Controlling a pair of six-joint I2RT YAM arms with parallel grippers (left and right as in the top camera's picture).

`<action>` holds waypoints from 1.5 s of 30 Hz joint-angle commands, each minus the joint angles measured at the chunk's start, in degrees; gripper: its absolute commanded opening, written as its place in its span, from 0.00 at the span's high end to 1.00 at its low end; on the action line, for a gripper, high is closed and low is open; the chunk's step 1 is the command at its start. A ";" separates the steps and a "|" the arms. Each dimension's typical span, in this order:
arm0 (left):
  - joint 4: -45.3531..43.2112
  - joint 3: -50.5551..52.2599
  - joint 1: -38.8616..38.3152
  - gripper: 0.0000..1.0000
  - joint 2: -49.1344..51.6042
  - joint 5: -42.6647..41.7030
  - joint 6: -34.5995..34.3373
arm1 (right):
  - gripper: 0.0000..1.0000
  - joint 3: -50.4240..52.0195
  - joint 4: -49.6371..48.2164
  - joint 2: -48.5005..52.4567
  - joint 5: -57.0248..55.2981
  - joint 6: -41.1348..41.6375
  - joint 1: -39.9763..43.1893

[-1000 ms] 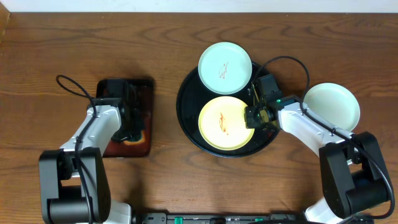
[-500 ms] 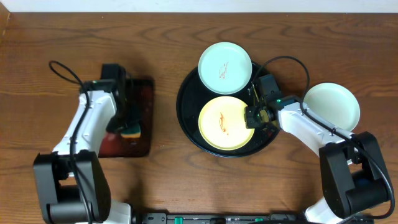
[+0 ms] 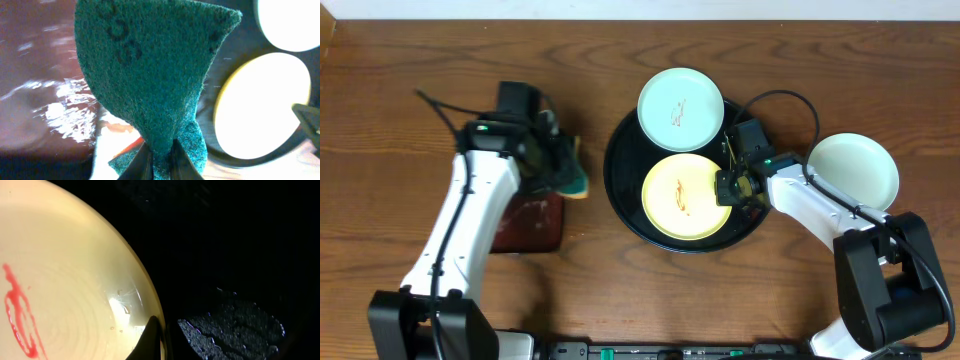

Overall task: Clean dirty plates on tray and stack at the side
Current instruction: 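Lift the sponge and move it toward the yellow plate, then scrub the yellow plate with the sponge while the right gripper holds its rim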

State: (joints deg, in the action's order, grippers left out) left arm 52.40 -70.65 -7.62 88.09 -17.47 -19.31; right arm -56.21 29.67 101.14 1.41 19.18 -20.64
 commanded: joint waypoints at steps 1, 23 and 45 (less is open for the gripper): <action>-2.67 -0.39 -4.85 0.93 0.76 -1.81 -3.85 | 0.99 0.81 1.05 0.50 -6.01 0.68 -0.04; -23.89 1.55 -28.35 0.92 24.94 -6.12 -21.90 | 0.99 0.81 -0.13 0.50 -0.46 -5.18 -0.46; -40.13 1.42 -32.04 0.92 31.06 -26.23 -21.27 | 0.99 0.81 -0.37 0.50 0.57 -7.69 -1.92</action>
State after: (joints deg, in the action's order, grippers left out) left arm 13.98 -70.24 -36.25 116.29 -35.75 -42.09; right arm -56.21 28.86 101.06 -4.91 12.25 -20.05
